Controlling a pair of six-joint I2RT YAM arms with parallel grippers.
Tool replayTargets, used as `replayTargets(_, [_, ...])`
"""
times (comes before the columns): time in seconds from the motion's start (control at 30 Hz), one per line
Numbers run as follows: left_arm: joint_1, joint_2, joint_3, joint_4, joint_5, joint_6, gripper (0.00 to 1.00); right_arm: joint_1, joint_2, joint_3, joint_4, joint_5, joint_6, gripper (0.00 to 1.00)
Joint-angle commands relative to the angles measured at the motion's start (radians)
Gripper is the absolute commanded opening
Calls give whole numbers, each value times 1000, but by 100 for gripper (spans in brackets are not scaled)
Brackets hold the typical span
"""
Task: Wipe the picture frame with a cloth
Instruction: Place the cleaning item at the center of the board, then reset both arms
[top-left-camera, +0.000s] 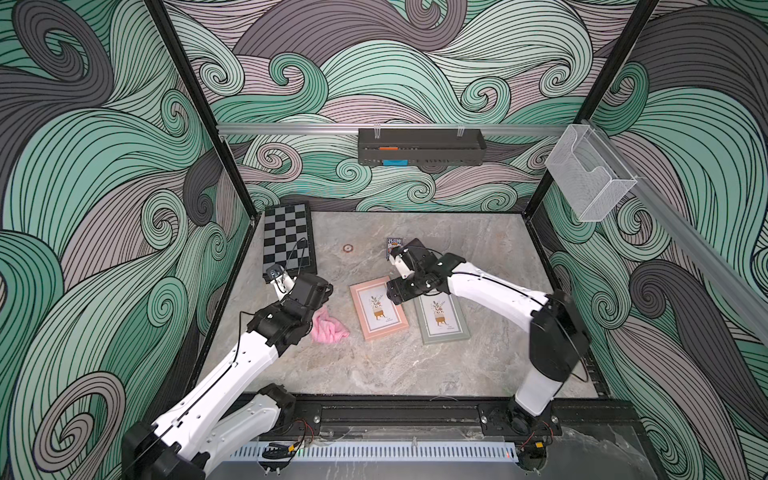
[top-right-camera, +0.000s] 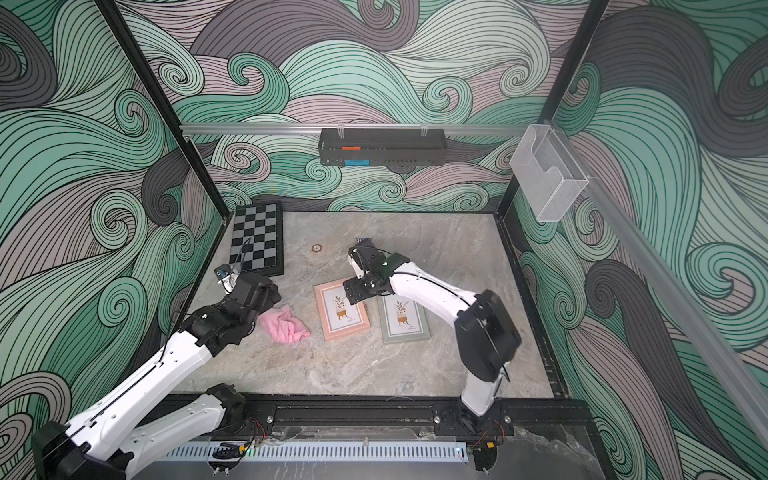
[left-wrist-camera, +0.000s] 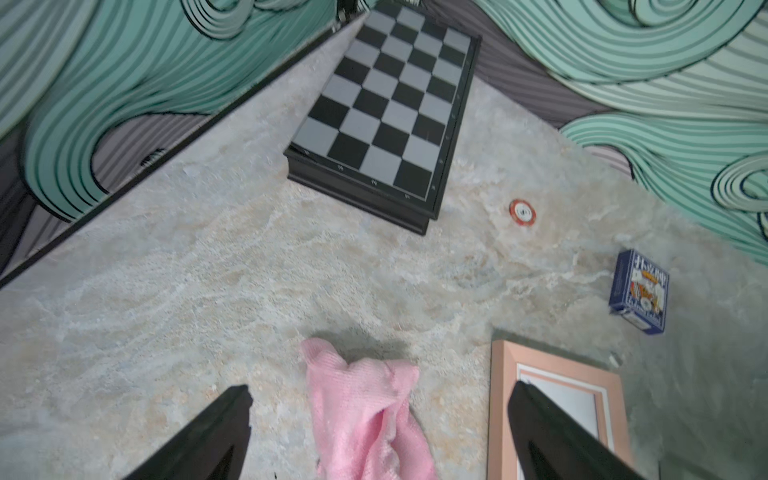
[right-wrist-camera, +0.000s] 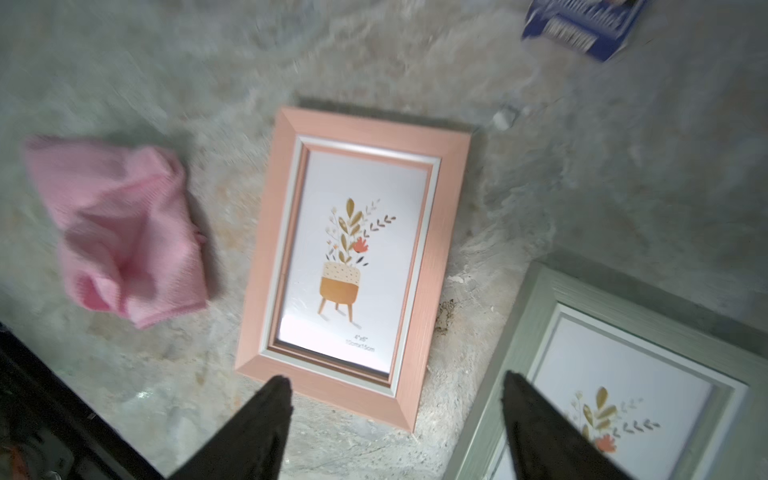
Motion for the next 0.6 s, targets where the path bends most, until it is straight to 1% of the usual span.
replayTargets(0.0, [14, -27, 28, -117, -175, -58, 99, -36, -141, -47, -35, 268, -55, 99])
replayTargets(0.03, [19, -31, 27, -136, -201, -75, 99, -63, -176, -75, -34, 337, -55, 99])
replayTargets(0.1, [33, -31, 22, -150, -243, -65, 99, -153, -232, -143, -34, 521, -35, 99])
replayTargets(0.17, [45, -17, 21, -201, -296, -117, 99, -253, -278, -207, -31, 633, 4, 99])
replayTargets(0.2, [58, -8, 18, -219, -312, -149, 99, -307, -302, -247, -17, 667, 31, 99])
replayTargets(0.23, [74, 0, 12, -220, -309, -155, 99, -347, -325, -286, 5, 685, 51, 99])
replayTargets(0.27, [97, 6, 3, -195, -290, -130, 99, -396, -353, -338, 49, 699, 73, 99])
replayTargets(0.33, [139, 18, -32, -70, -231, -16, 99, -470, -405, -455, 180, 690, 95, 99])
replayTargets(0.37, [171, 31, -49, -6, -184, 34, 99, -501, -427, -517, 272, 680, 99, 99])
replayTargets(0.4, [202, 45, -63, 46, -147, 59, 99, -528, -444, -579, 371, 671, 95, 99])
replayTargets(0.5, [283, 97, -100, 201, -119, 125, 99, -567, -451, -738, 666, 656, 26, 99])
replayTargets(0.57, [346, 122, -119, 277, -87, 140, 99, -572, -415, -802, 839, 623, -71, 99])
